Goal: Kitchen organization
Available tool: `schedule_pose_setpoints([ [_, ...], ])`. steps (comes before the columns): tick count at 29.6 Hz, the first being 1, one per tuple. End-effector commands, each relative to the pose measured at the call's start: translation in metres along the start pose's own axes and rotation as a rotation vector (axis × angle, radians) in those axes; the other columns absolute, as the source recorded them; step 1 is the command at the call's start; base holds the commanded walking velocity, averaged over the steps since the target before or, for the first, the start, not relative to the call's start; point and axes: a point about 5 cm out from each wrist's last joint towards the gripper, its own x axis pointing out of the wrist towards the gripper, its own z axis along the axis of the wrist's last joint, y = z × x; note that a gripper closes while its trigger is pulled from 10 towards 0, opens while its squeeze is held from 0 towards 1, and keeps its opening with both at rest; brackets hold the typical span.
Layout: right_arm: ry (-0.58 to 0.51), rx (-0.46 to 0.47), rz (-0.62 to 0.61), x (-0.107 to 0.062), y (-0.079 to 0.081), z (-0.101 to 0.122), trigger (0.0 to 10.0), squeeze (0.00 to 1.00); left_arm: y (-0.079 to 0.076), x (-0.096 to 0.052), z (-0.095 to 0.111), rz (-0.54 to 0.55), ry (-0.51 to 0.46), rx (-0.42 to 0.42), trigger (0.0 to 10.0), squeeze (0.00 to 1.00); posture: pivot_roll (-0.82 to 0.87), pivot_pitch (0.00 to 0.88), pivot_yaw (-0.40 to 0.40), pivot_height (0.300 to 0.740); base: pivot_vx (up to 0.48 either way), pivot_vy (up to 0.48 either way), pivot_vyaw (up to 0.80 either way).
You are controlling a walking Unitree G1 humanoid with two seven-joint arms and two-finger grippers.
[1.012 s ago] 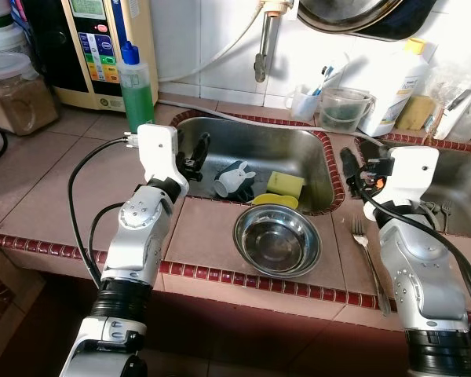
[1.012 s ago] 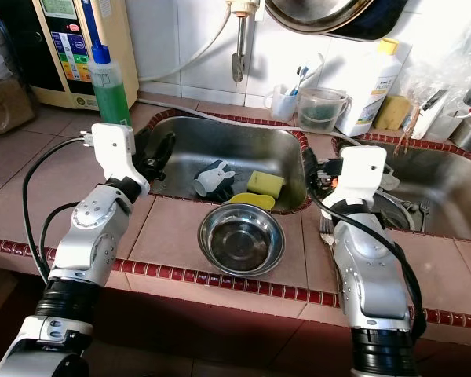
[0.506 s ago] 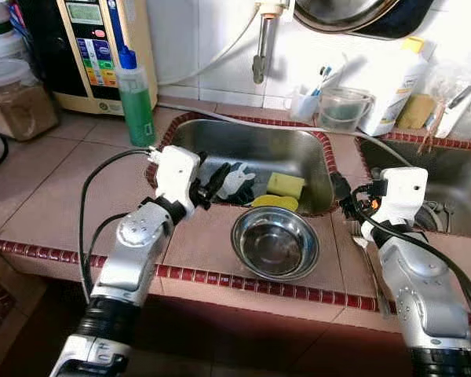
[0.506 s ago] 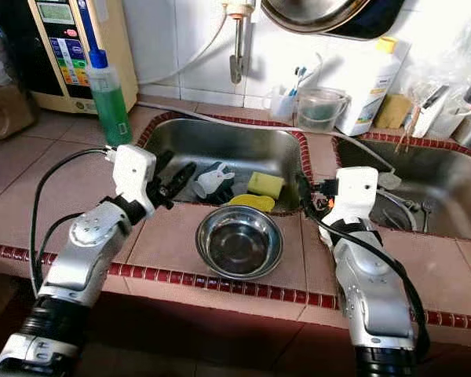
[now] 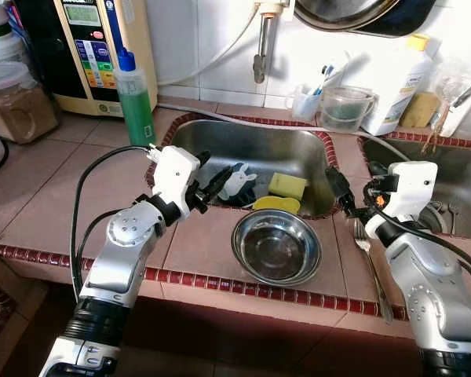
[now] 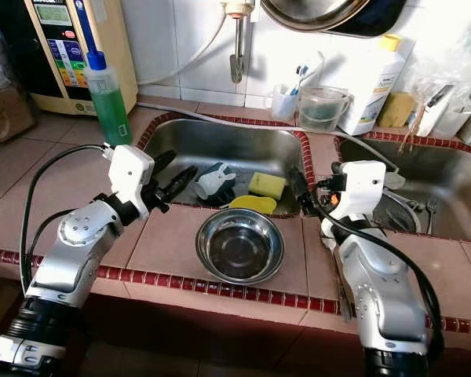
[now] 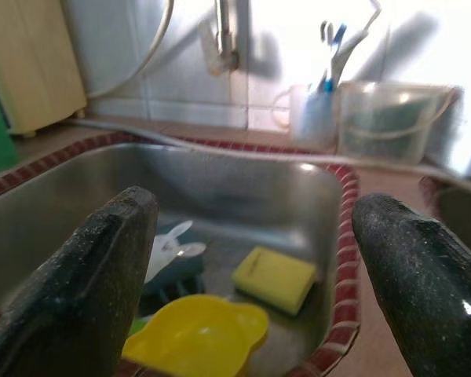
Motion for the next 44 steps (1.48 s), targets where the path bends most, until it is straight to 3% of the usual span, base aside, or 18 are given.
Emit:
schedule_pose_setpoints([
  [1,0.008,0.002,0.011,-0.002,0.000,0.002,10.0,0.00,-0.002,0.001,0.004,-0.021,-0.005,0.012,10.0,0.00,-0.16,0.033,-0.023,0.703,0.000,0.000,0.00],
  [15,0.157,-0.009,0.095,-0.011,0.017,-0.025,10.0,0.00,-0.016,-0.007,0.000,-0.059,0.010,-0.008,10.0,0.00,-0.15,0.086,-0.034,0.703,0.000,0.000,0.00],
  [38,0.245,0.028,0.244,-0.028,0.025,-0.033,10.0,0.00,-0.019,-0.007,0.003,-0.059,0.012,-0.031,10.0,0.00,-0.15,0.114,-0.031,0.703,0.000,0.000,0.00],
  [44,0.239,0.034,0.243,-0.030,0.024,-0.029,10.0,0.00,-0.028,-0.009,0.002,-0.135,0.013,-0.031,10.0,0.00,-0.16,0.117,-0.032,0.703,0.000,0.000,0.00],
])
